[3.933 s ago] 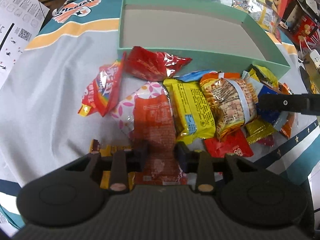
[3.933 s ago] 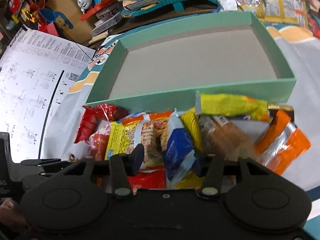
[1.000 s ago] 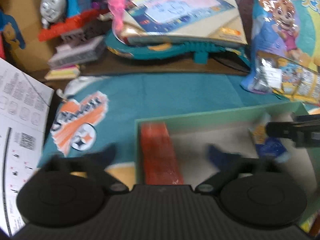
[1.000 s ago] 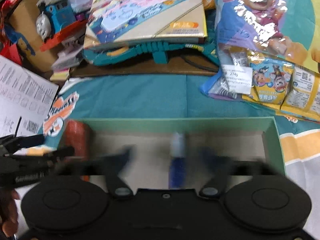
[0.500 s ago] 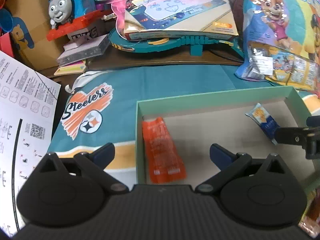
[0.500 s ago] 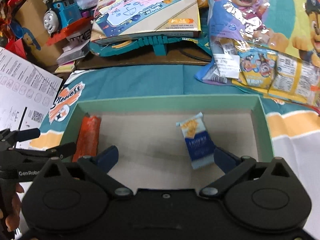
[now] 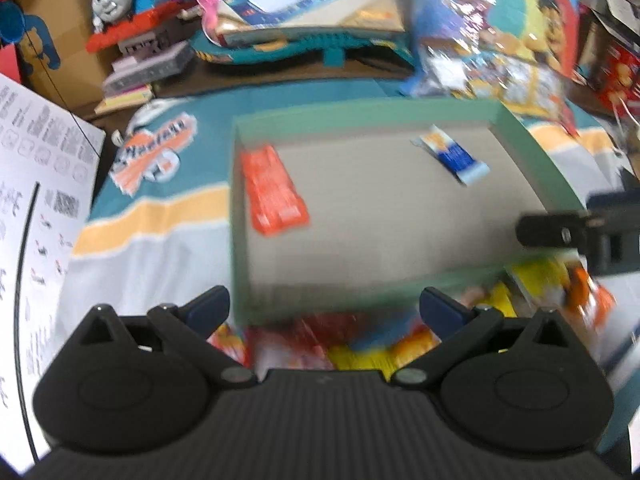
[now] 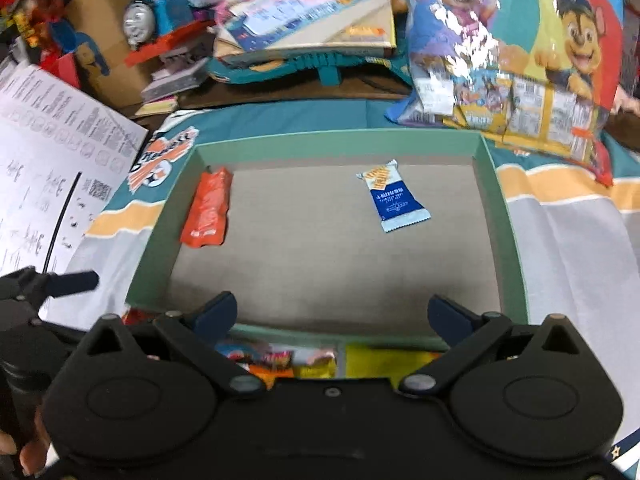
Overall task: Organize snacks
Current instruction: 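Grasp the peanut packet with the left gripper while the right grasps the yellow WINSU packet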
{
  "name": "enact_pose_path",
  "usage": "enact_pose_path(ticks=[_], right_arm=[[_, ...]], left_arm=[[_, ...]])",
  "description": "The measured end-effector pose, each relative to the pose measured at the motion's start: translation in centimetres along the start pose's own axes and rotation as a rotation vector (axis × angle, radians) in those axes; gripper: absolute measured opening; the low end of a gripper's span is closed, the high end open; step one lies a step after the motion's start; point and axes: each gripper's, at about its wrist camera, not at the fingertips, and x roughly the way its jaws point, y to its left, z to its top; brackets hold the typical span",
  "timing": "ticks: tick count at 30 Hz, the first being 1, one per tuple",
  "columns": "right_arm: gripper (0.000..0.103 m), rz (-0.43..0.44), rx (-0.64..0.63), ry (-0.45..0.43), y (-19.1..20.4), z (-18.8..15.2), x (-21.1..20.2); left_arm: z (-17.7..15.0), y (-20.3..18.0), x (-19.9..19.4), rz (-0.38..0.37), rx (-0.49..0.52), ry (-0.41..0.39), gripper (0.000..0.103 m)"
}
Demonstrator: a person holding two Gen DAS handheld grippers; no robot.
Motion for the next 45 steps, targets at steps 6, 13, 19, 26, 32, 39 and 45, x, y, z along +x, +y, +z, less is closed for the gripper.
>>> enact_pose_path(ticks=[6, 13, 19, 26, 32, 39, 45], right_arm=[[0.103, -0.053, -0.063, -0.010, 0.8, -3.7, -2.0], [0.103, -0.034, -0.020, -0.031, -0.2, -6.7, -3.7], [0.087, -0.033, 0.003, -0.008, -0.9, -7.6, -3.3], [0.058, -0.043, -0.017, 0.016, -0.1, -8.7, -2.3], [0.057, -0.041, -0.078, 0.039, 2.4, -9.7, -0.9], [0.058, -0.091, -0.159, 0.069, 5.4, -10.6, 1.3], [0.072, -0.158, -0.217, 0.039, 7.5, -11.0, 2.0]], left_arm=[[-3.9, -1.9, -0.3, -0.071, -0.021, 0.063, 0.103], [-5.0, -4.5, 0.7, -0.111, -0.027, 0.090, 0.103], [-5.4, -5.7, 2.1, -0.127, -0.021, 0.101, 0.071], [-6.4, -4.3, 1.0, -0.153, 0.026, 0.069, 0.043], [-7.4, -0.8, 0.4, -0.166, -0.033, 0.074, 0.043], [-7.6, 2.4, 0.4, -0.216, -0.105, 0.068, 0.043], [-7.7, 4.2, 0.3, -0.245, -0.130, 0.052, 0.043]])
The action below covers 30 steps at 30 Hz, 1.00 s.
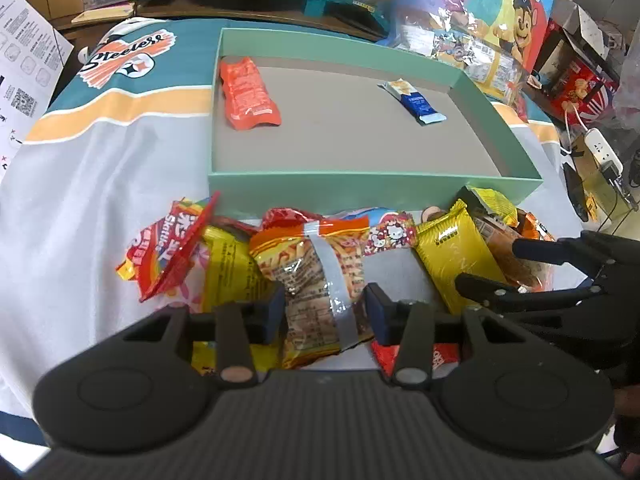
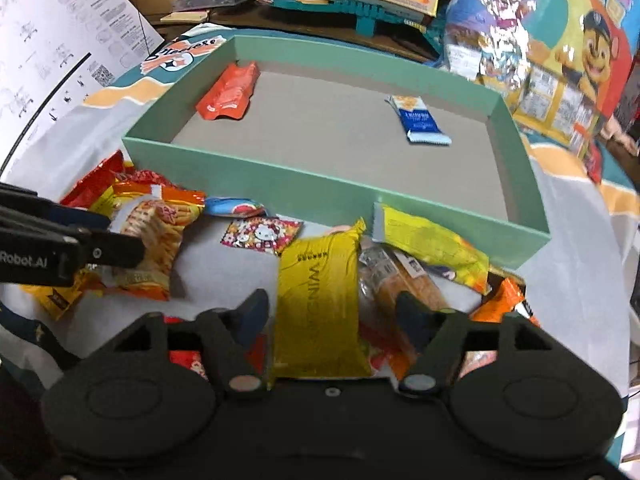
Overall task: Organize snacks
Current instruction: 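Grasp the peanut packet with the left gripper while the right grasps the yellow WINSU packet, then carry both packets into the green tray and open both grippers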
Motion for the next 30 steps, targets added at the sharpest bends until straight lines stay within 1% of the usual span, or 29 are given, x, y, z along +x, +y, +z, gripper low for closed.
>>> enact_pose_path(ticks=[5, 6, 7, 8, 9, 10, 11, 15, 20, 26, 30], right_arm=[[0.072, -0.037, -0.083, 0.024, 2.1, 0.0, 1.7], [0.070, -0.045, -0.094, 0.029, 2.4, -0.1, 2.2], [0.067, -0.053, -0.101, 0.036, 2.6, -0.3, 2.6], [0.055, -0.058, -0.105, 0.042, 2.7, -0.4, 3.1], [0.050, -0.059, -0.107, 0.047, 2.7, -0.6, 3.6], [0.049, -0.059, -0.104, 0.047, 2.7, -0.8, 3.9], [0.049, -0.048, -0.092, 0.038, 2.4, -0.9, 4.0], [0.048, 0.006, -0.025, 0.048, 1.0, -0.6, 3.7], [0.048, 0.070, 0.032, 0.023, -0.9, -0.1, 1.7], [0.048, 0.178, 0.094, -0.022, -2.9, 1.3, -1.4], [0.048, 0.238, 0.151, -0.050, -4.7, 2.7, -2.5]], left_arm=[[-0.2, 0.7, 0.2, -0.024, -0.020, 0.008, 0.044], [-0.2, 0.8, 0.3, -0.028, -0.022, 0.008, 0.044], [-0.2, 0.9, 0.3, -0.031, -0.023, 0.009, 0.044], [-0.3, 0.9, 0.3, -0.032, -0.023, 0.010, 0.044], [-0.3, 1.0, 0.4, -0.033, -0.021, 0.011, 0.044], [-0.3, 1.0, 0.4, -0.034, -0.018, 0.013, 0.044], [-0.4, 1.0, 0.4, -0.034, -0.017, 0.014, 0.044], [-0.3, 0.4, 0.0, -0.025, 0.000, 0.011, 0.043], [0.0, -0.4, -0.9, -0.032, 0.011, -0.004, 0.043], [1.3, -1.2, -3.3, -0.048, 0.011, -0.059, 0.042], [2.8, -1.5, -4.7, -0.063, 0.006, -0.095, 0.042]])
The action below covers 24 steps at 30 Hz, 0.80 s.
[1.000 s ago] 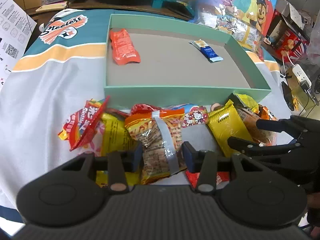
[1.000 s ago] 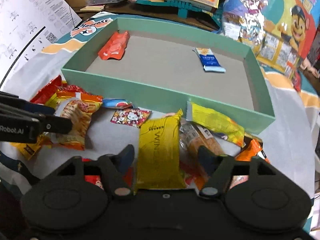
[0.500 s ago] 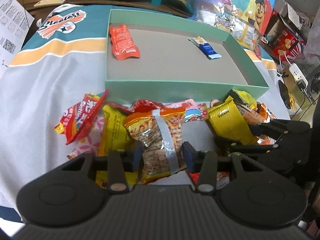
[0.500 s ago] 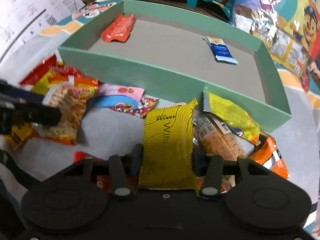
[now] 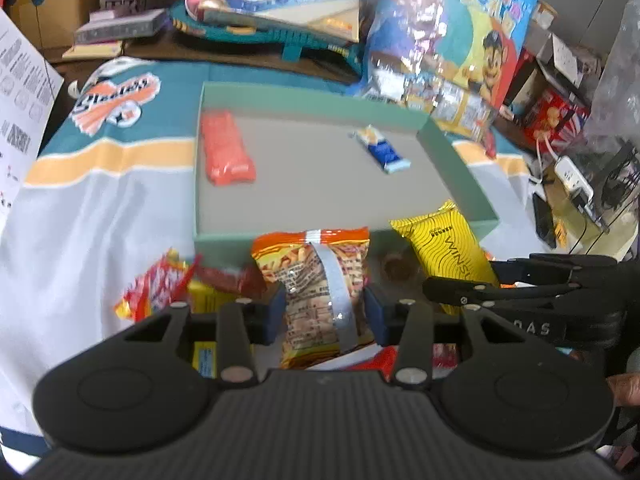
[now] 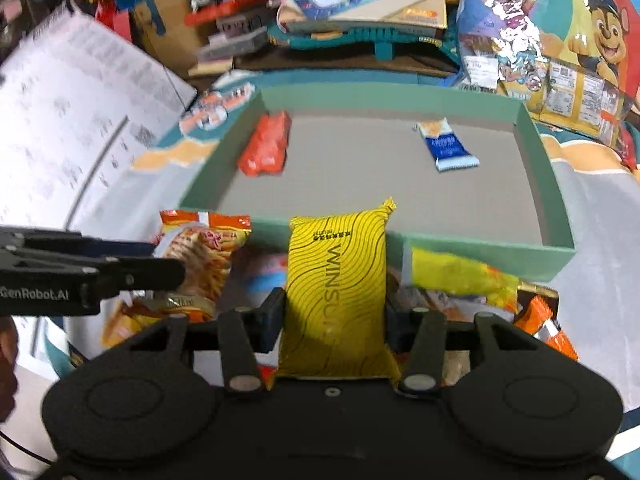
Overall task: Organize snacks
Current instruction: 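Carry both packets into the green tray and open both grippers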
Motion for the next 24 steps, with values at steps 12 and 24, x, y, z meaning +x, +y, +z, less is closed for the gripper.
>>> enact_pose_path(ticks=[12, 24], right_arm=[[0.048, 0.004, 0.106, -0.047, -5.0, 9.8, 2.4], [0.049, 0.014, 0.141, 0.002, -7.7, 16.7, 11.8]], left_arm=[[9.4, -0.8, 4.7, 0.108, 0.080, -0.074, 0.042], [14.6, 1.0, 14.2, 0.174, 0.090, 0.003, 0.042]])
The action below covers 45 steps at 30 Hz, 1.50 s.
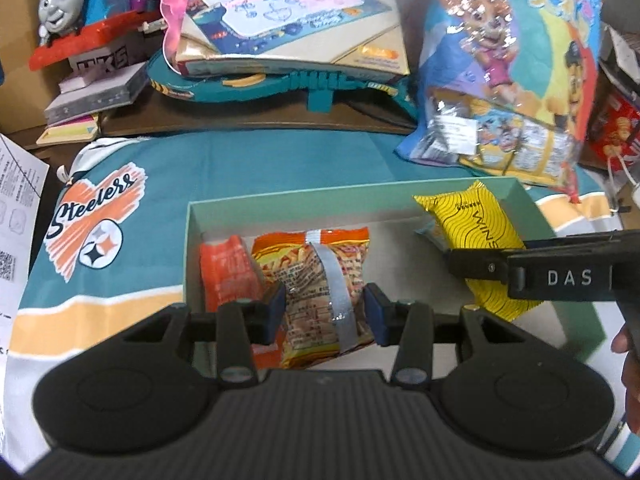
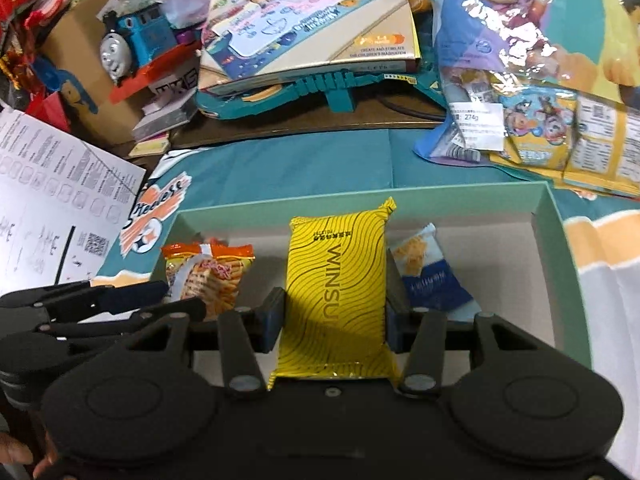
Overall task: Organize snacks
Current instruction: 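Carry both packets into the green tray and open both grippers, then grasp the yellow biscuit packet with the left gripper while the right grasps the red candy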
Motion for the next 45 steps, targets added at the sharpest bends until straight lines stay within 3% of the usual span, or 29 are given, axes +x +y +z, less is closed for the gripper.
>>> enact_pose_path(ticks=[7, 8, 9, 11, 15, 28, 37, 45], right_arm=[[0.052, 0.004, 0.014, 0.020, -0.8, 1.3, 3.5], [0.060, 0.002, 0.017, 0.018, -0.7, 1.4, 3.6], [0.069, -0.003, 0.019, 0.011, -0.7, 1.5, 3.7], [0.092, -0.008, 0.017, -0.016, -0.7, 1.7, 3.5], [0.103, -0.010, 0.004, -0.046, -0.4, 1.6, 2.4], [0.103, -0.004, -0.016, -0.079, 0.2, -1.7, -4.6], [0.103, 0.017, -0.023, -0.085, 1.6, -7.1, -9.9], [0.103, 0.046, -0.053, -0.029, 3.7, -13.3, -11.3]], left_arm=[[1.0, 0.4, 2.7, 0.017, 0.012, 0.024, 0.045], [1.0, 0.4, 2.8, 0.026, 0.013, 0.021, 0.059], [1.0, 0.3, 2.8, 0.036, 0.013, 0.020, 0.085], [0.9, 0.3, 2.5, 0.071, 0.009, -0.011, 0.103], [1.0, 0.7, 2.2, 0.072, -0.020, 0.004, 0.103], [-1.5, 0.0, -3.5, 0.057, -0.031, -0.015, 0.103], [-7.1, 0.6, -8.3, 0.054, -0.031, 0.007, 0.103], [-13.2, 2.1, -10.3, 0.055, -0.061, 0.062, 0.103]])
